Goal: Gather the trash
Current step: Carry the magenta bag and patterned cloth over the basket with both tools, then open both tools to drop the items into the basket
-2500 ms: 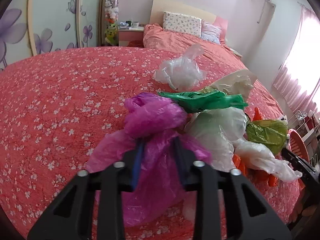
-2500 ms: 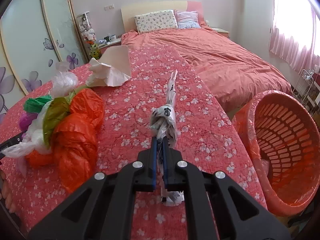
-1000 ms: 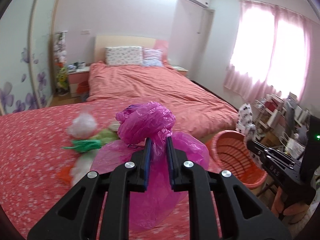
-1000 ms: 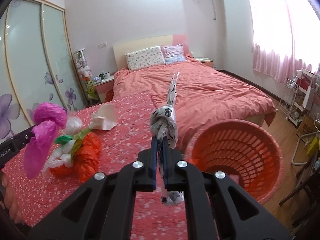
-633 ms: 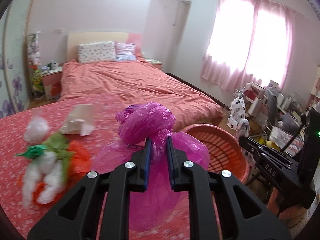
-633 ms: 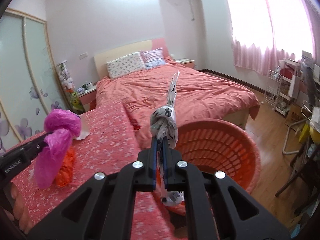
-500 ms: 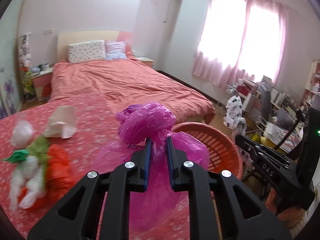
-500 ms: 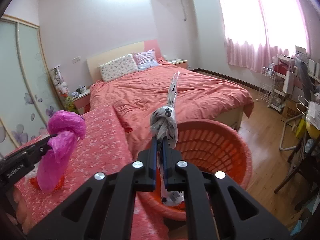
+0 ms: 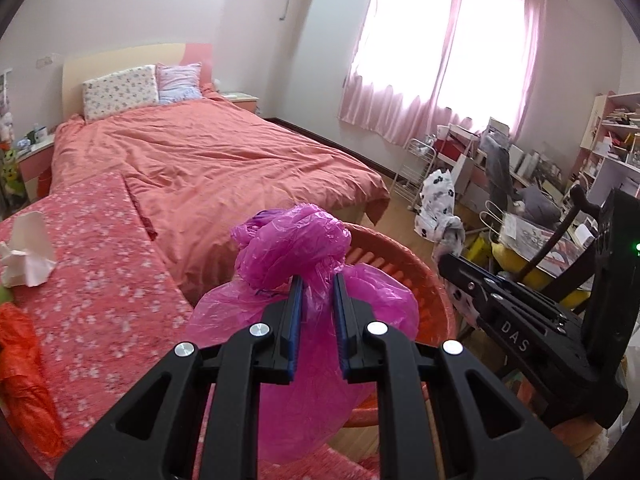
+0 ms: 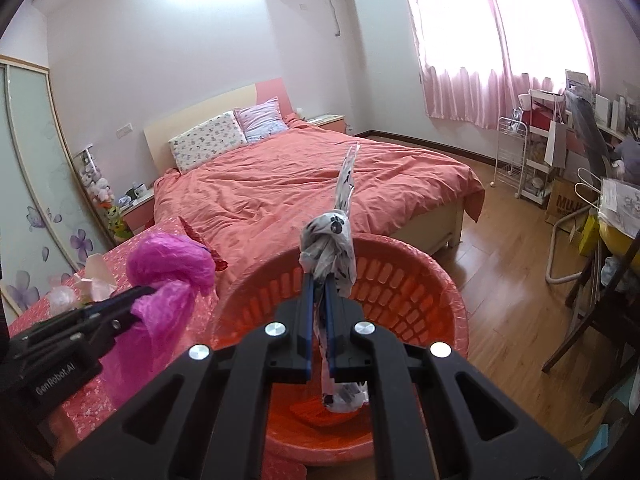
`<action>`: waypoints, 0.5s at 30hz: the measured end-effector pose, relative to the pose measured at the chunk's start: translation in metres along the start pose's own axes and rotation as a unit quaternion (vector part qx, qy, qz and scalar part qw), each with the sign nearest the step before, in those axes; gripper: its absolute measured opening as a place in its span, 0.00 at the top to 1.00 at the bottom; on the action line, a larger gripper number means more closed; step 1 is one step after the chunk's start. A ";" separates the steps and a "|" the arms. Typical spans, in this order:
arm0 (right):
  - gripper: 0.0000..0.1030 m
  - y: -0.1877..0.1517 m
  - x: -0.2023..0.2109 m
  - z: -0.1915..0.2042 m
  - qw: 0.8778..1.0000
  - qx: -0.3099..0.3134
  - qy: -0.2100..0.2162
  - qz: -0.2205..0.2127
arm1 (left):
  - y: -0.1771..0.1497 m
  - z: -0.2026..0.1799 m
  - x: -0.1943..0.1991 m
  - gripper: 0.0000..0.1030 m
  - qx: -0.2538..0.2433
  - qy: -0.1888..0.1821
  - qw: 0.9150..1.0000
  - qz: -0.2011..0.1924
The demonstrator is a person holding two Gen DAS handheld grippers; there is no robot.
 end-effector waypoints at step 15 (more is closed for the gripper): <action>0.90 -0.003 -0.018 -0.012 1.000 -0.020 0.001 0.008 | -0.008 -0.013 -0.027 0.84 0.003 -0.005 1.000 0.028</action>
Point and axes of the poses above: each gripper's, at about its wrist camera, not at the fingertips, and x roughly against the way its jaws point, z to its left, y to its top, the point moved 4 cm from there along -x, roughly the way its jaws point, and after that the axes turned 11 degrees about -z, right-handed, at the moved point
